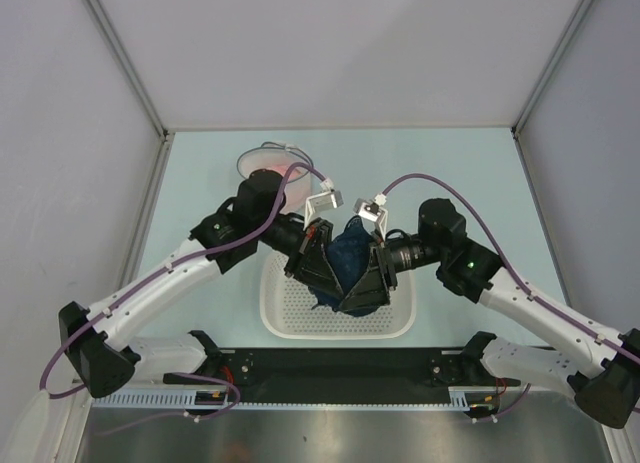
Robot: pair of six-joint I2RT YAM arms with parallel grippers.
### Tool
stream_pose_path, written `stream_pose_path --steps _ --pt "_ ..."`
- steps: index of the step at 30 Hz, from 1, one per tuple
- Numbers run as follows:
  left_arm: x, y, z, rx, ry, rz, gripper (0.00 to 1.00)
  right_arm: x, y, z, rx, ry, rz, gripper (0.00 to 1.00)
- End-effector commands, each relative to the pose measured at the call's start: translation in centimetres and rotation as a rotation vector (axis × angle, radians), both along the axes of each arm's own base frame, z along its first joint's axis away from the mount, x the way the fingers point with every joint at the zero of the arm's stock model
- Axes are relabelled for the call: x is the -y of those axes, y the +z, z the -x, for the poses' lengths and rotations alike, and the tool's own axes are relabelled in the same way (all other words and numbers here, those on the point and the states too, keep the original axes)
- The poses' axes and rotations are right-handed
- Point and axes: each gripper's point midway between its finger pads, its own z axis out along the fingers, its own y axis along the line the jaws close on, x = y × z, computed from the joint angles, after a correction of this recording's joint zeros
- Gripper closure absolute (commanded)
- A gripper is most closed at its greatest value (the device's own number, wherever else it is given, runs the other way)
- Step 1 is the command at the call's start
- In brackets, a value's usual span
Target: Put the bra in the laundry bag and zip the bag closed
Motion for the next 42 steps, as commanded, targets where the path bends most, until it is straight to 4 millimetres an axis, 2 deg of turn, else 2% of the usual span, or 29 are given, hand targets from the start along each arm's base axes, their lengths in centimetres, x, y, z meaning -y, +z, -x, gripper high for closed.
stream_pose_path --steps 1,4,9,14,15,16,17,18,19,20,21,22,23,24,26,27,28,30,31,35,37,38,39,40,41,42 --pt "-0.3 0.4 0.9 0.024 -0.041 0.04 1.0 -0.5 2.2 -0.5 0.105 -0.02 -0.094 0.11" --pt "-0.5 0.2 1.1 0.025 -0.038 0.041 1.0 -0.5 2.6 -0.8 0.109 -0.051 -0.111 0.18" --pt "-0.8 0.1 1.3 0.03 -0.032 0.045 1.0 -0.6 3.0 -0.3 0.069 -0.029 -0.144 0.41" --pt "-0.9 0.1 1.1 0.046 0.006 0.047 0.99 -0.6 1.7 -0.4 0.061 -0.033 -0.104 0.73" --pt "-1.0 0.0 0.9 0.045 0.016 0.041 0.91 -0.6 1.5 -0.4 0.066 -0.031 -0.101 0.78" --pt "-1.1 -0.1 0.7 0.048 0.034 0.04 0.84 -0.6 1.4 -0.4 0.068 -0.031 -0.098 0.9" --pt "-1.4 -0.4 -0.2 0.045 0.078 0.032 0.75 -0.7 1.2 -0.7 0.063 -0.046 -0.087 0.97" --pt "-1.6 -0.6 -1.0 0.044 0.117 0.025 0.62 -0.6 1.0 -1.2 0.067 -0.065 -0.08 1.0" --pt "-2.1 -0.5 -1.4 0.05 0.152 0.03 0.56 -0.7 0.7 -1.8 0.057 -0.09 -0.066 1.0" --pt "-2.9 -0.8 -3.1 0.046 0.225 0.022 0.49 -0.5 0.4 -2.2 0.045 -0.104 -0.053 1.0" --pt "-3.4 -1.2 -4.1 0.051 0.281 0.007 0.37 -0.3 0.2 -3.4 0.042 -0.139 -0.046 1.0" --pt "-4.1 -1.2 -4.8 0.06 0.323 0.006 0.32 -0.2 0.1 -4.0 0.047 -0.161 -0.041 1.0" --pt "-5.4 -0.9 -6.3 0.079 0.407 0.012 0.29 0.1 -0.3 -4.7 0.04 -0.19 -0.024 1.0" --pt "-6.1 -1.1 -7.7 0.09 0.492 -0.006 0.2 0.4 -0.3 -5.8 0.042 -0.229 -0.015 1.0" --pt "-7.8 -1.1 -10.1 0.099 0.644 -0.047 0.13 0.8 -0.2 -7.2 0.045 -0.267 -0.011 1.0" --pt "-8.6 -1.5 -11.6 0.107 0.728 -0.086 0.11 0.9 0.1 -7.7 0.051 -0.282 -0.012 1.0" --pt "-10.5 -2.4 -15.2 0.126 0.943 -0.174 0.11 1.2 0.5 -8.8 0.059 -0.322 -0.01 1.0" --pt "-12.5 -3.7 -17.8 0.109 1.104 -0.283 0.1 0.9 0.8 -10.0 0.093 -0.343 -0.008 1.0" --pt "-14.7 -4.8 -20.2 0.125 1.268 -0.366 0.1 0.9 0.2 -10.6 0.074 -0.372 0.028 1.0" --pt "-20.2 -8.0 -25.0 0.027 1.619 -0.549 0.09 0.1 -0.2 -14.5 0.105 -0.477 0.1 1.0" --pt "-22.8 -10.5 -27.1 -0.079 1.752 -0.622 0.1 0.1 -0.7 -16.7 0.124 -0.563 0.149 1.0" --pt "-23.6 -11.0 -28.3 -0.1 1.794 -0.633 0.12 -0.1 0.1 -17.8 0.146 -0.598 0.155 1.0" --pt "-24.3 -12.7 -29.3 -0.161 1.823 -0.676 0.13 -0.1 -0.7 -19.5 0.167 -0.647 0.189 1.0" --pt "-25.4 -13.6 -30.2 -0.195 1.866 -0.697 0.13 -0.2 -0.8 -20.3 0.185 -0.666 0.198 1.0" --pt "-26.0 -13.8 -31.5 -0.21 1.905 -0.676 0.13 -0.4 -0.8 -21.1 0.209 -0.686 0.205 1.0" --pt "-26.3 -14.3 -32.3 -0.238 1.921 -0.681 0.13 -0.6 -0.9 -22.8 0.247 -0.732 0.228 1.0"
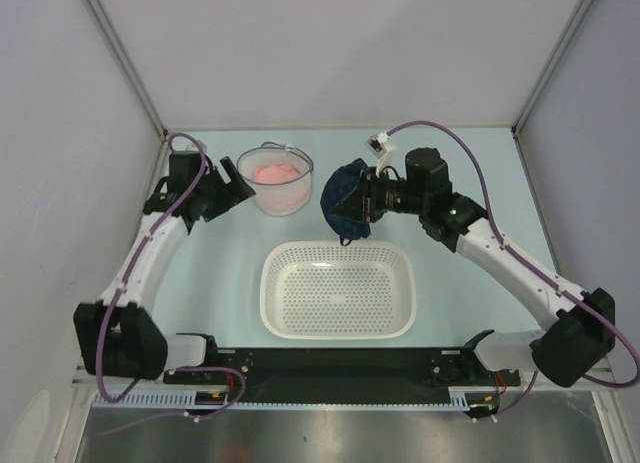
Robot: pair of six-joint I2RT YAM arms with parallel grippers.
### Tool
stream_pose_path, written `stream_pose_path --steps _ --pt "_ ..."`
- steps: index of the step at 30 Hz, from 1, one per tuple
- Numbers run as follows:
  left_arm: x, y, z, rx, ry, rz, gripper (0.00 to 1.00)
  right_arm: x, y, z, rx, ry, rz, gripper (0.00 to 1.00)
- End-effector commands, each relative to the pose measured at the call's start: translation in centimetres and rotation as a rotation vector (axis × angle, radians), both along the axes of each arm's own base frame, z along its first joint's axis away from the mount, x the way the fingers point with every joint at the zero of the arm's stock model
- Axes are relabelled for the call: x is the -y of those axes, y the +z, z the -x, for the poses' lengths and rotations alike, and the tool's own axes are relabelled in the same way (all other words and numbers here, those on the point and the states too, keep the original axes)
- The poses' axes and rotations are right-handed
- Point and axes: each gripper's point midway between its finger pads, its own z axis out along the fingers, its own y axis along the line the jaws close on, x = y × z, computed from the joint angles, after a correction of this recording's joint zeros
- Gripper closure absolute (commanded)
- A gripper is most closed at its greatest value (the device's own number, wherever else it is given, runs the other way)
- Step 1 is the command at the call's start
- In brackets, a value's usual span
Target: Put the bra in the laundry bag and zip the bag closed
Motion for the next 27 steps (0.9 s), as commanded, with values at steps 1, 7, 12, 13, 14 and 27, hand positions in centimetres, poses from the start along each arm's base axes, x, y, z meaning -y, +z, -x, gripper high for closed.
stream_pose_path --steps 1,7,12,13,14,27 --pt "-5.3 -2.9 -5.5 -0.066 0.306 -0.015 0.14 0.2 0.7 -6.0 0.171 -0.187 0.118 1.0" --pt "-4.7 -5.1 -12.5 -0.131 0.268 0.103 0.23 -1.9 0.9 -10.2 0.245 -0.216 0.2 1.0" --pt "-3.4 -6.3 -14.2 -0.147 0.204 0.138 0.37 -4.1 1.2 -10.5 0.262 -0.163 0.204 1.0" --pt "-3.6 -6.9 -13.5 -0.155 0.22 0.129 0.39 -4.3 1.2 -10.4 0.264 -0.158 0.202 1.0" --pt "-4.1 -6.9 -13.1 -0.151 0.254 0.132 0.39 -4.5 1.1 -10.4 0.264 -0.155 0.202 1.0" --pt "-4.1 -4.1 -13.6 -0.022 0.287 0.183 0.1 -5.9 -0.3 -11.2 0.248 -0.145 0.243 1.0"
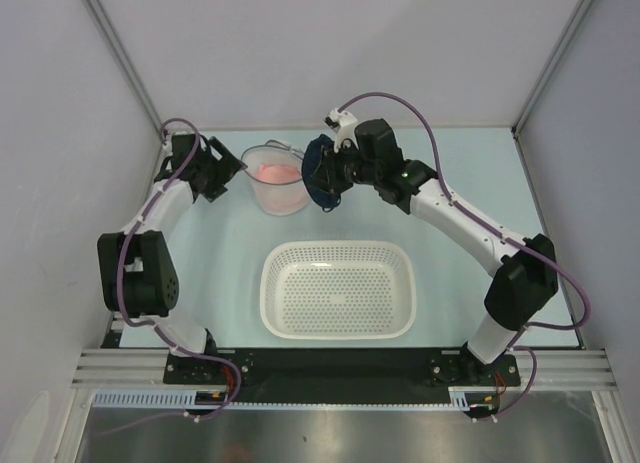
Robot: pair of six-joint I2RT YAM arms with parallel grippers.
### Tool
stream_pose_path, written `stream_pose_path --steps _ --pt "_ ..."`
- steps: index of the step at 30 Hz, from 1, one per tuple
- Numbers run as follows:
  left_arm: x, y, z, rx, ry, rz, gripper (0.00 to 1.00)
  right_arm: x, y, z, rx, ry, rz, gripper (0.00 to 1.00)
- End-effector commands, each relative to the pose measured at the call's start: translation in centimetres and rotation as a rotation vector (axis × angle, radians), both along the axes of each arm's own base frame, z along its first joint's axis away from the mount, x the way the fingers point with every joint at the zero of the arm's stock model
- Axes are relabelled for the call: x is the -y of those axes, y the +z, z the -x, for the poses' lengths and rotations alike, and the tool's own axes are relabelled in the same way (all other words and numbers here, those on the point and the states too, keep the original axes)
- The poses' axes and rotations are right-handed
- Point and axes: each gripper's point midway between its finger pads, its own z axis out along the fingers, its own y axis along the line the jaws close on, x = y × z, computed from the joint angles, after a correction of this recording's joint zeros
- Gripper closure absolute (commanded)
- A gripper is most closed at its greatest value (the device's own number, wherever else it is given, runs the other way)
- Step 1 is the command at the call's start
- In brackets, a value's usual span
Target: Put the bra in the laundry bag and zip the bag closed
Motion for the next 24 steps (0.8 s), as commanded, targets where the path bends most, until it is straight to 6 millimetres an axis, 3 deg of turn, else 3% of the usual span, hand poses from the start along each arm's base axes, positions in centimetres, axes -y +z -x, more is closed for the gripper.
stream_pose_path --steps 1,9,11,12,14,16,18,20,24 --pt "0.7 1.3 -3.4 0.048 -0.016 0.029 0.13 -0.9 1.6 -1.3 0.07 -0.011 0.019 1.0" --pt "2.0 -0.6 -5.4 0.006 -0.073 0.031 0.36 -2.0 1.3 -3.0 0.083 -0.045 0.083 1.0" --pt "2.1 -0.5 -6.1 0.016 -0.097 0.025 0.48 -2.4 1.3 -3.9 0.095 -0.061 0.101 1.0" --pt "4.0 -0.4 -6.0 0.019 -0.137 0.02 0.52 -2.7 1.2 -4.0 0.099 -0.064 0.107 1.0" --pt "4.6 -0.3 -5.8 0.026 -0.163 0.005 0.68 -3.4 0.7 -4.8 0.115 -0.073 0.144 1.0" --pt "5.8 -0.2 -4.8 0.025 -0.198 0.014 0.82 -4.2 0.2 -5.1 0.126 -0.071 0.173 1.0" --pt "7.4 -0.1 -3.6 0.037 -0.238 0.025 0.89 -4.9 -0.4 -6.1 0.144 -0.078 0.21 1.0" --pt "9.8 -0.1 -2.2 0.041 -0.296 0.065 0.92 -5.3 -0.7 -6.7 0.162 -0.074 0.233 1.0" --pt "11.8 -0.5 0.6 0.038 -0.341 0.128 0.99 -5.2 -1.8 -7.3 0.16 -0.072 0.298 1.0"
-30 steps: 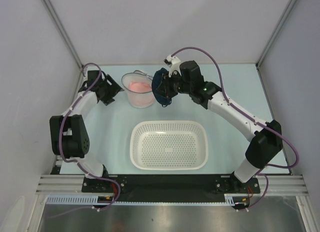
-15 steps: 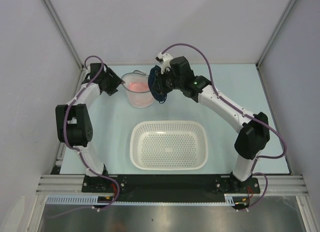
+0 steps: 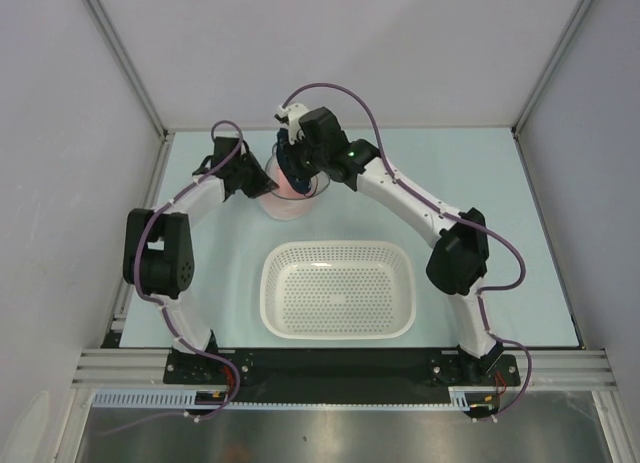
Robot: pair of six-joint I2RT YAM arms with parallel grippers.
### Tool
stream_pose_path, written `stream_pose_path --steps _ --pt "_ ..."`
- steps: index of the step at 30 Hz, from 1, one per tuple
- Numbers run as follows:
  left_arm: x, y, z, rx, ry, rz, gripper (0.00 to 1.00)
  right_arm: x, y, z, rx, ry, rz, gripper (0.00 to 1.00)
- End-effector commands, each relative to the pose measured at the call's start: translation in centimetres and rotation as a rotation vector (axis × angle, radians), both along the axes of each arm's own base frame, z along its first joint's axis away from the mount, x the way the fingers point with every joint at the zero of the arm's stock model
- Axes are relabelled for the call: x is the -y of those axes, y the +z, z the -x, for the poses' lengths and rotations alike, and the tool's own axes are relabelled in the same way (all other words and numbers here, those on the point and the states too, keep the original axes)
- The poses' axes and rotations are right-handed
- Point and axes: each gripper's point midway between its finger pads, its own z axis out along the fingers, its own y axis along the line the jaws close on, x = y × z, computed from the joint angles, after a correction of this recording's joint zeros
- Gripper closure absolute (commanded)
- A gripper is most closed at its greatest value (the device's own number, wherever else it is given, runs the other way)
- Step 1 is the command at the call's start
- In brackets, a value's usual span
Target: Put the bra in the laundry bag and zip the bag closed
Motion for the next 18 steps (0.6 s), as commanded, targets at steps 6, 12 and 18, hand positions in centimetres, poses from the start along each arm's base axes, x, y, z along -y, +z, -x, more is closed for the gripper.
stream_pose_path --steps 6,12,18 --pt "3.0 3.3 3.4 0.09 -0.078 0.127 0.99 -0.3 -1.2 -0.6 0.067 0.077 0.099 1.0" --pt "2.8 2.9 3.8 0.082 -0.083 0.118 0.99 -1.6 -2.8 -2.4 0.141 0.114 0.101 1.0" --pt "2.9 2.5 3.9 0.076 -0.088 0.116 1.0 -3.3 -3.2 -3.3 0.057 0.056 -0.02 1.0"
